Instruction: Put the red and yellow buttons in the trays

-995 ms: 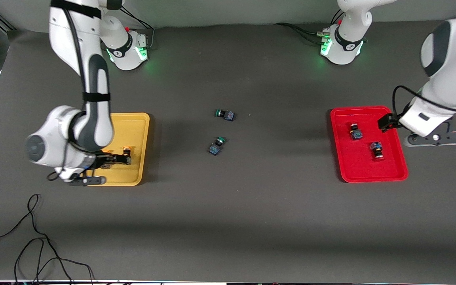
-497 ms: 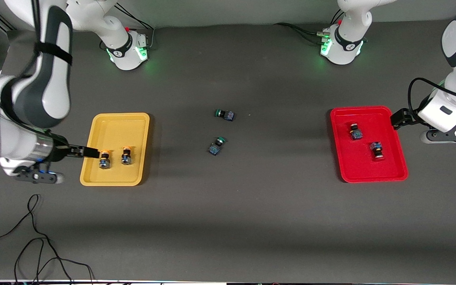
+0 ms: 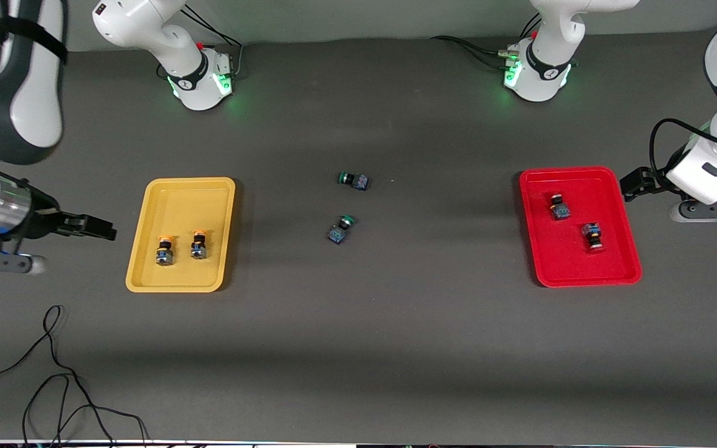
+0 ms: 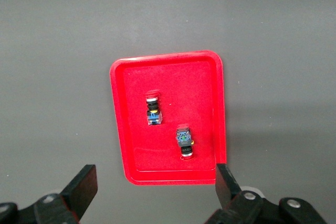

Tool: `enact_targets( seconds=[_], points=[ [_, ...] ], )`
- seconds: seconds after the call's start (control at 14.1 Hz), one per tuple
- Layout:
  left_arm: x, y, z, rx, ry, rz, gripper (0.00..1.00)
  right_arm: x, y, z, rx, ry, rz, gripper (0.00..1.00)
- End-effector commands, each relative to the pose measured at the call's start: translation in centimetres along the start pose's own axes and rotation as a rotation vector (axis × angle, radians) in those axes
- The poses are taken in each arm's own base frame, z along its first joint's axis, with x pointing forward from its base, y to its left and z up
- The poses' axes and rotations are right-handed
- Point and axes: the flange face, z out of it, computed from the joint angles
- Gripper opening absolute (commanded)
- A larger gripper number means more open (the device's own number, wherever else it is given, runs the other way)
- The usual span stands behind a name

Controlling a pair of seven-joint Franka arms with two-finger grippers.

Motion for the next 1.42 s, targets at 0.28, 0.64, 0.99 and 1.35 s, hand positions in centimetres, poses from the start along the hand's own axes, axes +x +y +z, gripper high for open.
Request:
enact_targets(
  seconds=[0.28, 0.64, 0.99, 1.35],
  points=[
    [-0.6, -0.9, -1.1, -0.009, 0.003, -0.015, 1.0, -2.8, 3.3, -3.3, 0.018, 0.051, -0.009, 1.0],
    [-1.1, -0.3, -2.4, -0.007, 0.022, -0.009, 0.99, -4.5, 4.4, -3.4, 0.011, 0.045, 0.012, 1.0],
    [-2.4, -0.5, -4.5, -0.007, 0.065, -0.015, 1.0, -5.3, 4.4, -3.4, -0.028, 0.004, -0.01, 1.0],
    [-2.2, -0.6, -4.7, -0.008, 0.069, -0.018, 1.0, -5.6, 4.4, -3.8, -0.045, -0.002, -0.015, 1.0]
  ],
)
